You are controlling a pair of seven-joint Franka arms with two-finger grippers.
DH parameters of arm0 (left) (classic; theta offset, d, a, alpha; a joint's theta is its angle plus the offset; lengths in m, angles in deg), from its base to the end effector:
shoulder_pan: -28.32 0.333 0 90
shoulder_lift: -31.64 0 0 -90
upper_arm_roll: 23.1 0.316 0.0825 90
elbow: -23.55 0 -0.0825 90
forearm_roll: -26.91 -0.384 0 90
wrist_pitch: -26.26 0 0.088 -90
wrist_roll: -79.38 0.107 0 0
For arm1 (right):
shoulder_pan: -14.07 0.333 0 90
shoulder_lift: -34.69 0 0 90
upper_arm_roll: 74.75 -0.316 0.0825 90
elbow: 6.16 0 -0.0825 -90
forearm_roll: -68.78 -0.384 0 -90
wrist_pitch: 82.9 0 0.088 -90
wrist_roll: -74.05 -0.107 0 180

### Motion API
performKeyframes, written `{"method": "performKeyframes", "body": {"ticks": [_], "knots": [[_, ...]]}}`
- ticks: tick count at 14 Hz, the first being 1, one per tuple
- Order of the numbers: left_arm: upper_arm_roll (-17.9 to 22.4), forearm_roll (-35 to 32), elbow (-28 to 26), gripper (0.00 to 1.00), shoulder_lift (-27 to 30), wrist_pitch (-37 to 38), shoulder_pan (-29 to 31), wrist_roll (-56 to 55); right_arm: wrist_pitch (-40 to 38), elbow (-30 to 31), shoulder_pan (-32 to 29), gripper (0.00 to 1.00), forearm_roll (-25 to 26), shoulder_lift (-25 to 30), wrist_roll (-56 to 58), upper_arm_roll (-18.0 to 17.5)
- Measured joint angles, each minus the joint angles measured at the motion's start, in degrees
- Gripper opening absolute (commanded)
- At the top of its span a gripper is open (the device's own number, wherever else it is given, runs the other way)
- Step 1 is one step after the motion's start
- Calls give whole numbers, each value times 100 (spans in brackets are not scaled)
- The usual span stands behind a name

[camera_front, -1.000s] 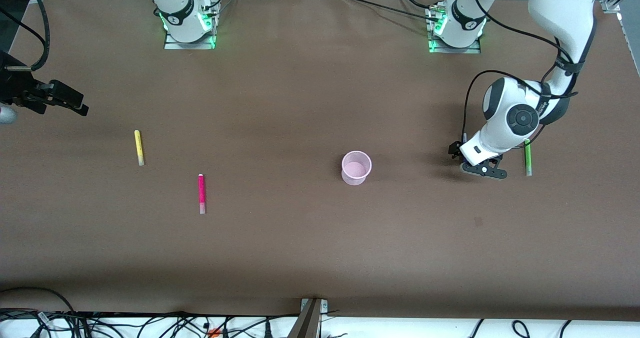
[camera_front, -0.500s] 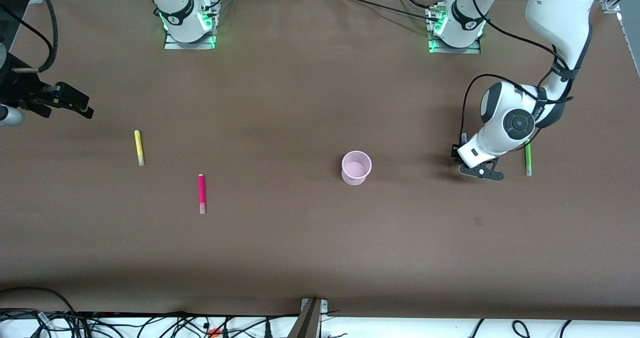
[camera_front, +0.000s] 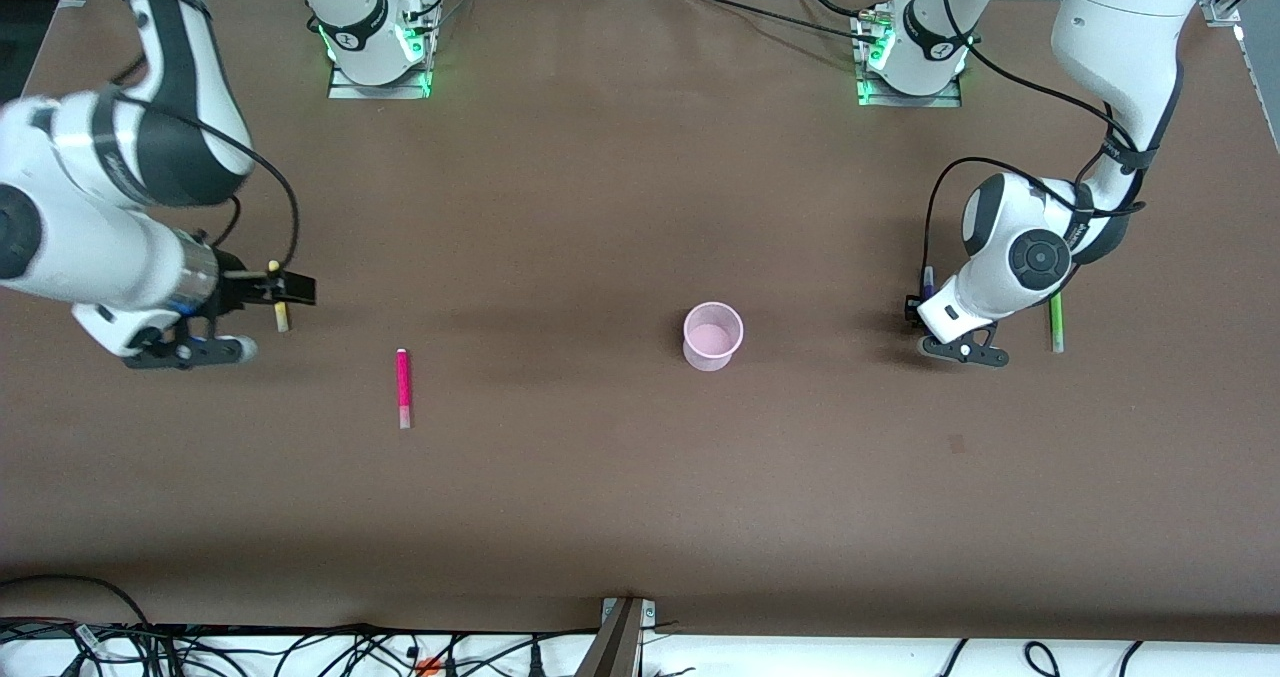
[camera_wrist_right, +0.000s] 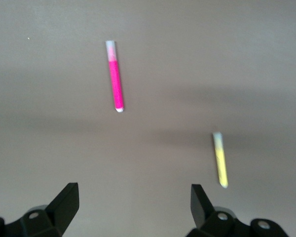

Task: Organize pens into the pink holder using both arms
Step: 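Lift the blue marker while the right gripper grasps the pink marker, then carry the blue marker to the holder while the right gripper lifts pink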

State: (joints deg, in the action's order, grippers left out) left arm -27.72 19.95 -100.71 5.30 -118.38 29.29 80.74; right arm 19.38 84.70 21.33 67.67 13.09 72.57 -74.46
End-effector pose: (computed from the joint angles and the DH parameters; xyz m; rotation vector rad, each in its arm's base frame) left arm 0.5499 -0.0375 0.1708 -3.0936 0.2848 0.1558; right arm 0.6421 0.0805 0.4051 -3.1225 -0.1409 0.2796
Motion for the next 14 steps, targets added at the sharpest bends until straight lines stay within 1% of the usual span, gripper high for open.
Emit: {"method": "performKeyframes", "body": {"ticks": [1, 2, 3, 6, 8, 9, 10, 12, 14], "knots": [[-2, 6, 9, 11, -1, 0, 10, 1, 332, 51, 89, 100, 0, -197, -3, -2], [-2, 5, 20, 2, -2, 0, 12, 6, 745, 135, 180, 100, 0, -403, -7, -4], [-1, 6, 24, 0, -2, 0, 13, 18, 1172, 233, 273, 100, 0, -628, -21, -5], [-15, 5, 59, 0, 1, 0, 4, 316, 2299, 377, 432, 98, 0, -1410, -85, -4], [-64, 5, 128, 0, 56, 0, -4, 646, 2623, 367, 441, 97, -1, -1789, -121, 1], [-114, 5, 185, 0, 119, 44, -5, 748, 2643, 365, 438, 93, -1, -1876, -124, 12], [-184, 6, 277, 0, 190, 207, -2, 814, 2641, 366, 434, 86, -1, -1904, -125, 25], [-459, 84, 657, 0, 309, 771, 14, 844, 2637, 370, 429, 60, -1, -1904, -127, 32], [-757, 580, 1064, 0, 340, 1102, 6, 873, 2637, 390, 430, 34, -1, -1905, -127, 32]]}}
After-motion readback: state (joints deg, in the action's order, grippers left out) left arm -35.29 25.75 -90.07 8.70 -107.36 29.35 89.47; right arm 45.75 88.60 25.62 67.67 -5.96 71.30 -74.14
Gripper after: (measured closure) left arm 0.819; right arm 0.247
